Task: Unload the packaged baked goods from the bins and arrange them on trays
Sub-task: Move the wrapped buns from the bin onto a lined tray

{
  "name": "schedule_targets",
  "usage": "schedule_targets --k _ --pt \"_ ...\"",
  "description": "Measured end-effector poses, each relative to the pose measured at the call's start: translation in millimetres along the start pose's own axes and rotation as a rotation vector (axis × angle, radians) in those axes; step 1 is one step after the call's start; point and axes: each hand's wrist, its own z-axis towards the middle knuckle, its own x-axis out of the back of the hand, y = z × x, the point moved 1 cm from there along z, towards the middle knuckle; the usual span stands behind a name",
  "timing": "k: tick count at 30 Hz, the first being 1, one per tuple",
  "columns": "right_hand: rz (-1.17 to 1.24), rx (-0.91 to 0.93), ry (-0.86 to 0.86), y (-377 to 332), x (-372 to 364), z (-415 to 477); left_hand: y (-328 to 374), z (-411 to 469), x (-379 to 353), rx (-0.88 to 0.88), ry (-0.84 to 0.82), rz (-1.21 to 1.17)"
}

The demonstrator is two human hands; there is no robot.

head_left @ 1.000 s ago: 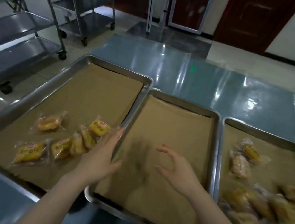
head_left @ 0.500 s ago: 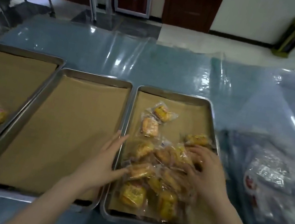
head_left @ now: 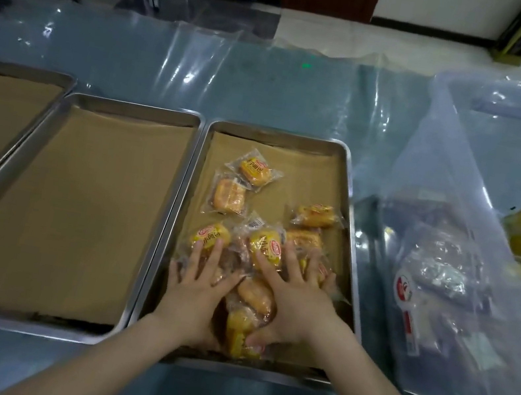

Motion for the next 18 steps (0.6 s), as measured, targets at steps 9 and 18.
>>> schedule_targets --k 9,18 --pt "0.038 0.079 0.067 7.9 8.5 -5.6 -6.7 -4.2 -1.0 0.037 0.213 -0.112" --pt "0.226 0.041 0.337 3.5 -8.9 -27.0 -10.6 -11.6 16.3 -0.038 0.332 -0.289"
